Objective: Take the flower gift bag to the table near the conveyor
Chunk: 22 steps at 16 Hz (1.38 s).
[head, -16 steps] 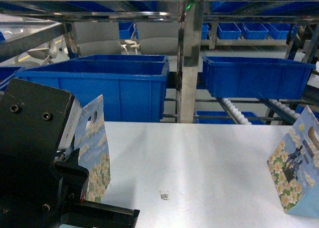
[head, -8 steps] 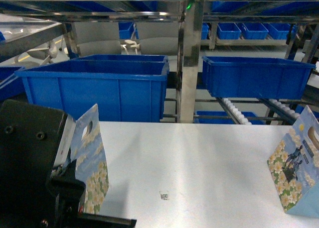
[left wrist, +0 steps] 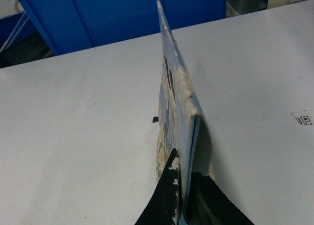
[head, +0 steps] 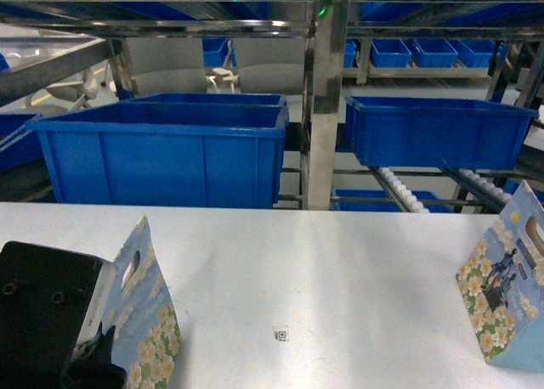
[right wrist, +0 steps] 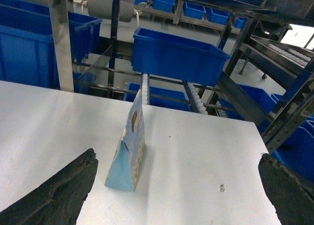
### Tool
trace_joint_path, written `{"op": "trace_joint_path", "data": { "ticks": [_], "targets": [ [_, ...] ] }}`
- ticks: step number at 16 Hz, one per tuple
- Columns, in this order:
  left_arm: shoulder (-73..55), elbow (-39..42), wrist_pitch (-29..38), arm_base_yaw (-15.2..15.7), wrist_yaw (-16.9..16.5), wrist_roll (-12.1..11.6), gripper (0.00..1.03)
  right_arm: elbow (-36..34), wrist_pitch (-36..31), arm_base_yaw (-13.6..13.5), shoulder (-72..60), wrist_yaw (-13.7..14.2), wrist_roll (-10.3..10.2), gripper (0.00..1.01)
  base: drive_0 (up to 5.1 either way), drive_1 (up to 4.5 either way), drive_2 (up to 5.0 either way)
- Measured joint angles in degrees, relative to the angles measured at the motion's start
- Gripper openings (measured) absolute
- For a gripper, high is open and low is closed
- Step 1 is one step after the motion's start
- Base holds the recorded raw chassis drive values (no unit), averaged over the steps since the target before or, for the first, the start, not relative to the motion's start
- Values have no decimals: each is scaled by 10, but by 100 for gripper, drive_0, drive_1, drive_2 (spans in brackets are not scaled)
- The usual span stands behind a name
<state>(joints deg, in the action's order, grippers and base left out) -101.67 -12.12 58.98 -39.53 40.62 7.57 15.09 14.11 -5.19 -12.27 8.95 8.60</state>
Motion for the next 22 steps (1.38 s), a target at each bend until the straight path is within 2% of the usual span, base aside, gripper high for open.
{"op": "trace_joint_path", "data": {
  "ticks": [4, 5, 6, 10, 12, 13, 15, 16, 22],
  "targets": [
    [5, 4, -12, -5, -7, 0, 2, 0, 0, 0, 0, 0, 0, 98, 0, 0, 0],
    [13, 3, -24, -5, -7, -5, 14, 0, 0, 0, 0, 0, 0, 98, 0, 0, 0],
    [26, 3, -37, -4, -18, -12, 30, 0, 0, 0, 0, 0, 0, 98, 0, 0, 0],
    [86, -2, -89, 11, -40, -21, 68, 0, 0, 0, 0, 0, 0, 98, 0, 0, 0],
    [153, -18, -147, 14, -62, -34, 97, 0, 0, 0, 0, 0, 0, 98, 0, 0, 0],
    [167, -21, -158, 14, -66, -36, 100, 0, 0, 0, 0, 0, 0, 98, 0, 0, 0],
    [191, -23, -176, 14, -73, -40, 98, 0, 0, 0, 0, 0, 0, 98, 0, 0, 0],
    [247, -25, -219, 23, -83, -59, 98, 0, 0, 0, 0, 0, 0, 98, 0, 0, 0],
    [332, -25, -263, 37, -102, -95, 98, 0, 0, 0, 0, 0, 0, 98, 0, 0, 0]
  ]
}}
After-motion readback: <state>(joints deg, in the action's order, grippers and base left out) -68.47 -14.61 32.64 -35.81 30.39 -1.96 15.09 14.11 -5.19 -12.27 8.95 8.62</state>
